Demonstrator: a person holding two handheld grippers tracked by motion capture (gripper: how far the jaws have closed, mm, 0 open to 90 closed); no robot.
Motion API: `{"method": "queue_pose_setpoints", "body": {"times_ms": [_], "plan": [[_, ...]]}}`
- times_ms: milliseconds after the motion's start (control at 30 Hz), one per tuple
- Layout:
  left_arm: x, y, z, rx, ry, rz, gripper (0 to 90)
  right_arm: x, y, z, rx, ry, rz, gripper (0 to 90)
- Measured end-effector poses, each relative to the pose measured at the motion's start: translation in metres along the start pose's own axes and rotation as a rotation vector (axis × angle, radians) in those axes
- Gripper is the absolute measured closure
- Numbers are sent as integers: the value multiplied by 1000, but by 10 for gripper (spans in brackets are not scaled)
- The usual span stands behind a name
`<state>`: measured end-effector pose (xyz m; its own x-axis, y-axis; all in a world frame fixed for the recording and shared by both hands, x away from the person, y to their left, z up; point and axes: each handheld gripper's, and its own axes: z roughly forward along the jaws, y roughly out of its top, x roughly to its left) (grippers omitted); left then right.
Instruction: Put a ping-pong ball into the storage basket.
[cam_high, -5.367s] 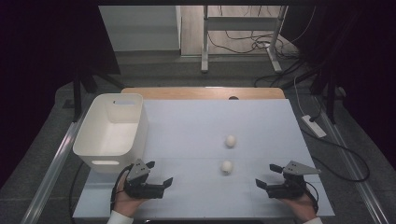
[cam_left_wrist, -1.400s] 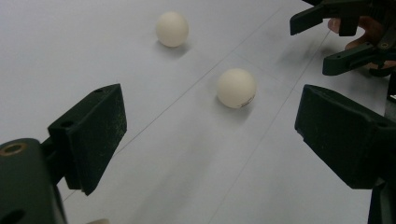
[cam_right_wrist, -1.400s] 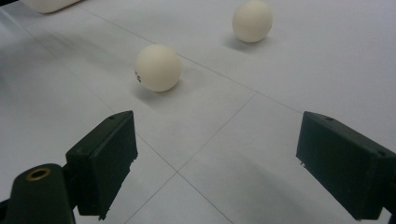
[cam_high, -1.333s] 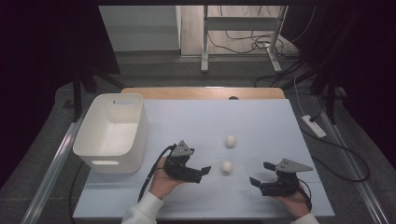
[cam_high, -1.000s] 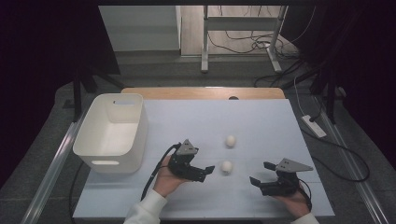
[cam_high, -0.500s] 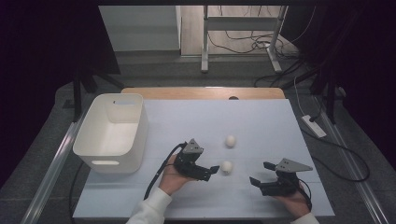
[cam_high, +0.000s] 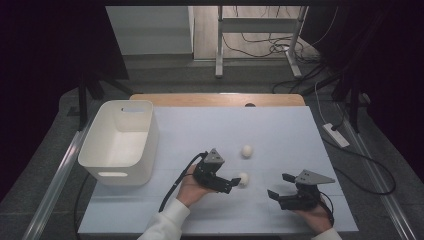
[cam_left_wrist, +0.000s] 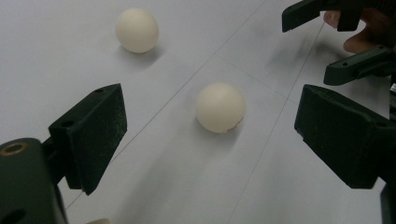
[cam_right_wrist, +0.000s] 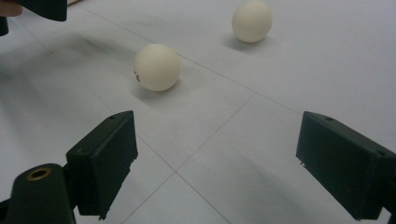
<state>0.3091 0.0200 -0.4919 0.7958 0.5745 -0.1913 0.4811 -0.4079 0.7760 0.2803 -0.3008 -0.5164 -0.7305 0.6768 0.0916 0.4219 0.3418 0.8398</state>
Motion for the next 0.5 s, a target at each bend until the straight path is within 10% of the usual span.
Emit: {"method": "queue_pose_setpoints", "body": {"times_ms": [500], "plan": [[1,4,13,14,-10,-1,103,0,0,0,1,1,-4,125]]}}
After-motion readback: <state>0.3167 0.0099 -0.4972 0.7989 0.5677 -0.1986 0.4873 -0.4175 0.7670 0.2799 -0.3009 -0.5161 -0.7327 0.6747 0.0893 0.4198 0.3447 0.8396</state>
